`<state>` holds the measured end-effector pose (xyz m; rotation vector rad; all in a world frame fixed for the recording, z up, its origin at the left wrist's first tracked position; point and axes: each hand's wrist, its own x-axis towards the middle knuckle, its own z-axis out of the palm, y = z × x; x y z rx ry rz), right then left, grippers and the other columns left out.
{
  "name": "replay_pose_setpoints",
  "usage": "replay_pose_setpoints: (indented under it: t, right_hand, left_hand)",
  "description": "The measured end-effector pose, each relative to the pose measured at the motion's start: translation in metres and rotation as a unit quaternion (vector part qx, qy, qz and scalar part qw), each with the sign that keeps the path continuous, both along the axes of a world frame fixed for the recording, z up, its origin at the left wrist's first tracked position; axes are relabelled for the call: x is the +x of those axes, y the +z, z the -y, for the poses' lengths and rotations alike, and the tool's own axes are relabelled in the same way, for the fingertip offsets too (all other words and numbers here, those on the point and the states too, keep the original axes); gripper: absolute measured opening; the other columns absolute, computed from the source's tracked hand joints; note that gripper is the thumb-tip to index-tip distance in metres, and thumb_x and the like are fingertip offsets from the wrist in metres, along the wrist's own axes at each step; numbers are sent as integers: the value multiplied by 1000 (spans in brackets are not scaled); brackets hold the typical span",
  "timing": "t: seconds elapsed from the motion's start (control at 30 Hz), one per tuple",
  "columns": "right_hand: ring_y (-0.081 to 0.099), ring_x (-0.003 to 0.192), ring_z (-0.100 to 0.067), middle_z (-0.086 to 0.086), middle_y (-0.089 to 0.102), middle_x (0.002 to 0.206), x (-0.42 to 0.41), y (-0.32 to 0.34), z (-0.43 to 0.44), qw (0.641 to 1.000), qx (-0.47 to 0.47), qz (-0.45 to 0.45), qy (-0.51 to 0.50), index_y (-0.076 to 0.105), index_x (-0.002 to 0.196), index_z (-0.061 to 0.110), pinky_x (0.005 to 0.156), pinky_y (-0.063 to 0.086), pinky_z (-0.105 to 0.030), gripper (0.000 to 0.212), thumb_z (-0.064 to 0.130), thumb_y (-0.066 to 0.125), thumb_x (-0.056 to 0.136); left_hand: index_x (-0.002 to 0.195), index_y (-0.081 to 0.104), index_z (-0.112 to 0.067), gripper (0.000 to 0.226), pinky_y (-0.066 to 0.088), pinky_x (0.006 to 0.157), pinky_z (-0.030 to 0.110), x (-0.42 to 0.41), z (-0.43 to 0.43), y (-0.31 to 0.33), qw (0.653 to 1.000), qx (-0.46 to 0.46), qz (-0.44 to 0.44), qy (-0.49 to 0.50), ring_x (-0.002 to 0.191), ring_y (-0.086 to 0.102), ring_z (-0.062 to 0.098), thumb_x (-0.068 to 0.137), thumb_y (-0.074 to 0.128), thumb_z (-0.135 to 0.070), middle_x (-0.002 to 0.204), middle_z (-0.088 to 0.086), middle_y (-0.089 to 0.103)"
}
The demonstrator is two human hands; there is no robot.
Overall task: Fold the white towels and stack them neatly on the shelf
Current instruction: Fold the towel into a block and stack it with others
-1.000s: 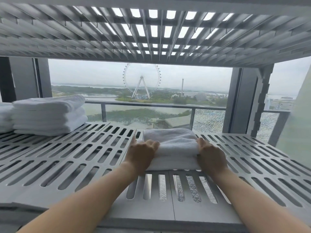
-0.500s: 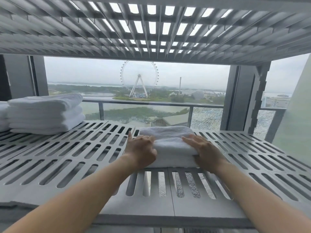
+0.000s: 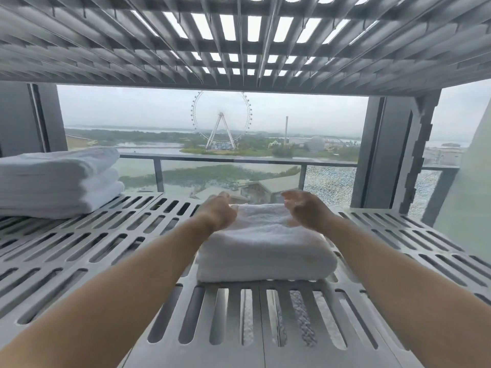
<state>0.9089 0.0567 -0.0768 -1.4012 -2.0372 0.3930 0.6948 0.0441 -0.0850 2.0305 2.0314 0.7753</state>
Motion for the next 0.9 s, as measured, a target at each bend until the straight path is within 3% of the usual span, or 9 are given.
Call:
replay_pose_setpoints:
  t: [0.1,0.23,0.37,0.47,0.5,0.6,0.67,0.8,0.9]
  right_hand:
    - [56,104,-26,-8,60,111,-14,-3,-14,999,-8,45,25,58,113,15,86,43,-30,24,22,45,94]
    - [44,126,-26,-8,49,137,-24,-7,-31,987,-11,157,21,48,131,17,104,35,-36,54,51,44,90]
    - [46,122,-28,-7,56,127,-28,-8,-47,970,-29,241,17,57,119,22,100,39,-37,68,73,40,78]
    - [60,101,-26,-4,66,98,-32,-11,-55,984,7,176,37,65,96,22,77,43,-27,50,67,52,77]
    - [60,101,-26,-5,67,100,-33,-10,-57,989,28,141,40,65,100,21,76,42,-27,48,63,54,79]
    - [53,117,-26,-9,59,127,-39,-7,-64,995,74,59,26,56,125,12,94,40,-30,65,60,56,80]
    - [50,121,-25,-7,57,129,-43,-8,-67,994,81,65,21,55,125,17,98,39,-34,65,63,53,80]
    - [45,123,-25,-3,57,126,-49,-28,-70,969,66,239,1,59,109,28,96,34,-46,54,68,32,85]
    - [42,126,-24,-2,53,133,-52,-32,-69,963,84,257,12,55,120,29,99,30,-48,55,61,21,91]
  left_hand:
    - [144,24,-10,65,30,105,36,-5,-2,-13,996,-47,76,25,130,38,29,92,48,-40,144,14,38]
    - [142,25,-4,67,28,109,35,-13,-2,-18,989,-41,139,32,131,37,29,91,52,-38,145,15,36]
    - [140,33,-4,60,29,101,31,-24,2,-20,975,-67,203,53,130,38,27,95,39,-44,145,13,38]
    - [133,44,-1,65,38,95,34,-28,10,-23,956,-97,266,82,122,48,29,95,32,-53,140,16,44]
    - [133,43,1,69,37,99,36,-28,11,-23,952,-99,276,90,125,45,31,95,30,-55,140,17,43]
    - [142,32,-9,70,27,108,37,-27,16,-18,934,-108,333,70,135,32,26,94,24,-59,149,11,32]
    - [144,28,-14,69,35,103,37,-28,19,-14,940,-103,319,65,132,36,26,93,24,-61,149,8,32]
    - [143,20,-9,69,53,74,34,-33,29,-15,962,-94,242,80,103,54,23,93,38,-53,128,10,44]
    - [144,11,-10,71,56,73,36,-33,34,-16,978,-107,165,75,102,55,25,91,46,-44,127,13,45]
